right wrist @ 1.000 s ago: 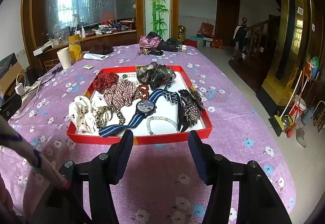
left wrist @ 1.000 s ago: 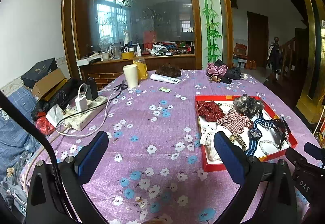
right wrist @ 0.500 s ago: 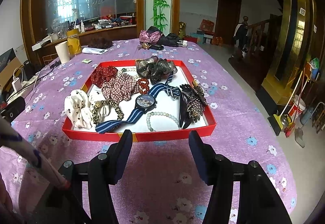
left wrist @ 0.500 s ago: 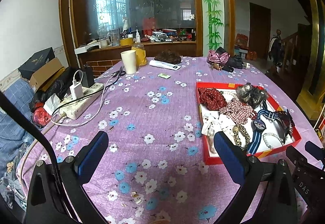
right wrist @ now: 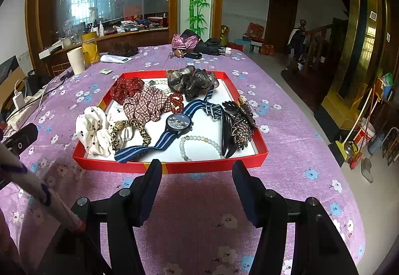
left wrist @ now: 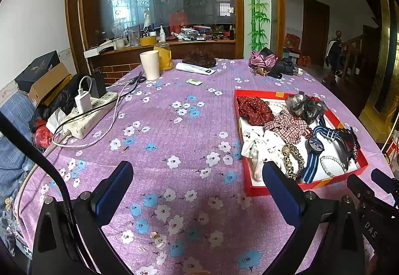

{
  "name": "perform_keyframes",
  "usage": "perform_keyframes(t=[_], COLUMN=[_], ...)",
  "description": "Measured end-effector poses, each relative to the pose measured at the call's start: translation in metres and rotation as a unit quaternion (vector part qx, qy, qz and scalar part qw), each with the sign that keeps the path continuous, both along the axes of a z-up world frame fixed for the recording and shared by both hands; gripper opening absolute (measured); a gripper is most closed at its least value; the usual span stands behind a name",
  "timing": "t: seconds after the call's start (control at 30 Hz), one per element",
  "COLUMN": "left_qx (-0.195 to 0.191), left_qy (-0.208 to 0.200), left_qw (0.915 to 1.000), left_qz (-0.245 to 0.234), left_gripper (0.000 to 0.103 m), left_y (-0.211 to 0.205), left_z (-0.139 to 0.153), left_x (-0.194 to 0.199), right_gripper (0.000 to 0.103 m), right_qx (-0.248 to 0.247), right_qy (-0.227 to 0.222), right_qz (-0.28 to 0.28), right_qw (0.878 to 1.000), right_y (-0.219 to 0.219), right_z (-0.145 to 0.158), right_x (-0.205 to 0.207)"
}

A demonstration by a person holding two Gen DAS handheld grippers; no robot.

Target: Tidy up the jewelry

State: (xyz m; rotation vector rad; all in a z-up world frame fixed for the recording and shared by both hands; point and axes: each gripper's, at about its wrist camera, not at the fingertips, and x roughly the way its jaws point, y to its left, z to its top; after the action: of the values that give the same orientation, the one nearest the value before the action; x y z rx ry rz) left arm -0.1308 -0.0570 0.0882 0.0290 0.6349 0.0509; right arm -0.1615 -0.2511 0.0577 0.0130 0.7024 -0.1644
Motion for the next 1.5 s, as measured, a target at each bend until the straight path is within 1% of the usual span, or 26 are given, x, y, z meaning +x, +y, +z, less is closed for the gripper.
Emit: perform_keyframes(t=[0.4, 1.5], left_qx=[-0.004, 0.001], left_qy=[0.009, 0.023], left_qw=[0.9999, 0.9996], left_qz=[-0.006, -0.015], left_gripper=[0.103, 0.103], left_y=[-0.002, -0.006], left_z=[-0.004, -0.017], left_x=[0.002, 0.006], right_gripper=[0.063, 0.064], right_qx=[0.0, -0.004], right_qy=[0.0, 0.001], right_qz=[0.0, 0.005], right_qw=[1.0, 1.0], right_y=[0.0, 0.001], right_z=[0.0, -0.004], right_x=[0.0, 0.005])
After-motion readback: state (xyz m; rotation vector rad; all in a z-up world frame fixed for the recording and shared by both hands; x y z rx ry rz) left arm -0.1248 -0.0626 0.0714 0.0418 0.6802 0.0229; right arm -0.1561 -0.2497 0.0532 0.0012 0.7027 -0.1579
